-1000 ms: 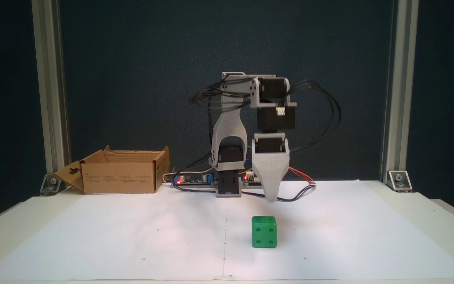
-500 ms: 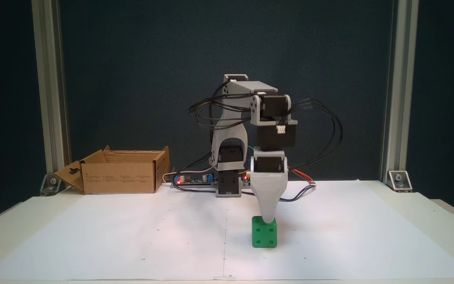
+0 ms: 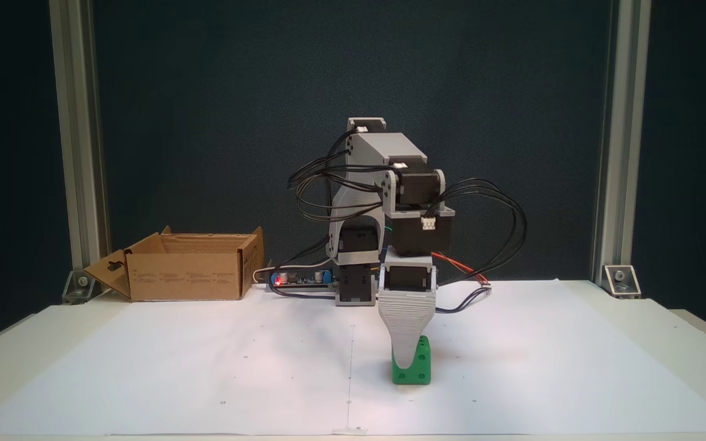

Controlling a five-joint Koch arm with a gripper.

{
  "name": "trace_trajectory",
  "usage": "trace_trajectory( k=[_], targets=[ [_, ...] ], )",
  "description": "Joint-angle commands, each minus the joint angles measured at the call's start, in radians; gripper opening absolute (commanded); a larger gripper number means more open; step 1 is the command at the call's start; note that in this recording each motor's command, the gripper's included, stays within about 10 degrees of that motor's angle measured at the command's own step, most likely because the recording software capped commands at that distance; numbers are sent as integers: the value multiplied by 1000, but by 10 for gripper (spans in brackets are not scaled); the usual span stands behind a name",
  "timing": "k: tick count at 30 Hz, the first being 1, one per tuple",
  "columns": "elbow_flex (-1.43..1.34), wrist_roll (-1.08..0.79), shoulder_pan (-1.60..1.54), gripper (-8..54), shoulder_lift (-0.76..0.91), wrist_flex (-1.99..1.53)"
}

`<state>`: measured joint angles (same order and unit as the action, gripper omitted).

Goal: Grasp a green dice and put it in the bin.

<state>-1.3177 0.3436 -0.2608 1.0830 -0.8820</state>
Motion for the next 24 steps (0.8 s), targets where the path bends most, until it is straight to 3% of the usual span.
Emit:
trace_trajectory(
  k=[1, 24],
  targets=[
    [11, 49, 11, 439, 9, 2],
    [-6, 51, 6, 432, -51, 78]
  ],
)
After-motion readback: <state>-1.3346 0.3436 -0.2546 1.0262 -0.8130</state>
